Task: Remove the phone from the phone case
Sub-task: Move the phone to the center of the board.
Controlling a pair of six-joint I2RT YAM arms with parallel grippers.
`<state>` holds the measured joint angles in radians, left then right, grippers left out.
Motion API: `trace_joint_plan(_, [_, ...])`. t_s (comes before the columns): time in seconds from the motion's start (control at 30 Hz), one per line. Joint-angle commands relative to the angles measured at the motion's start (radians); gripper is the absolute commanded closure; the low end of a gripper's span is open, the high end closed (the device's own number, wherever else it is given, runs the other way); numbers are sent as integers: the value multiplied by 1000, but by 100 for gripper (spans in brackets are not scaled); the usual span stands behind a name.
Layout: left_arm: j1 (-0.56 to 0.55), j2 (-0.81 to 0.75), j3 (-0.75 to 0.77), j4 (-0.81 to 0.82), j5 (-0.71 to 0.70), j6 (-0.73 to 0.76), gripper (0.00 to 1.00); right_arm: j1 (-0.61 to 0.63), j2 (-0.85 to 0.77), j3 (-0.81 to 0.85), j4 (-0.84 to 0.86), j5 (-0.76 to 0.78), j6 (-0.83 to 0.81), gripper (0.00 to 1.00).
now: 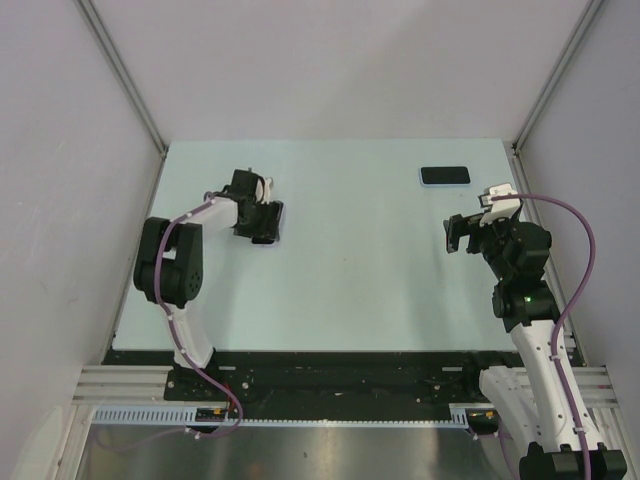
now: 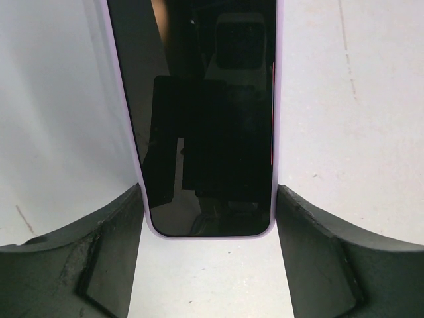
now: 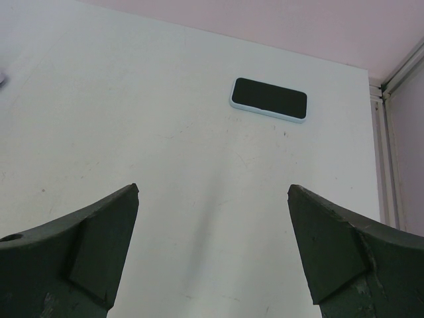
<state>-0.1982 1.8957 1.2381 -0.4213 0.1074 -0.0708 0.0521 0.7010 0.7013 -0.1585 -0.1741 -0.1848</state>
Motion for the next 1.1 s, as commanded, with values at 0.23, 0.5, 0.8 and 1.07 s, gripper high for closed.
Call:
trace_joint_plan(0.23, [-78,32,0,-47,117,-43,35,-12,-9,1,30,-11,7,0])
trace_joint_plan(0.5, [-104,40,3,-47,164,-24,0,-15,-6,1,30,-8,7,0])
trace_joint_plan(0.8, [-153,63,38,-54,279,9,0,-15,-8,1,28,-10,4,0])
trace_joint_plan(1.07, [-205,103,110,-63,400,114,0,-18,-9,1,27,-15,5,0])
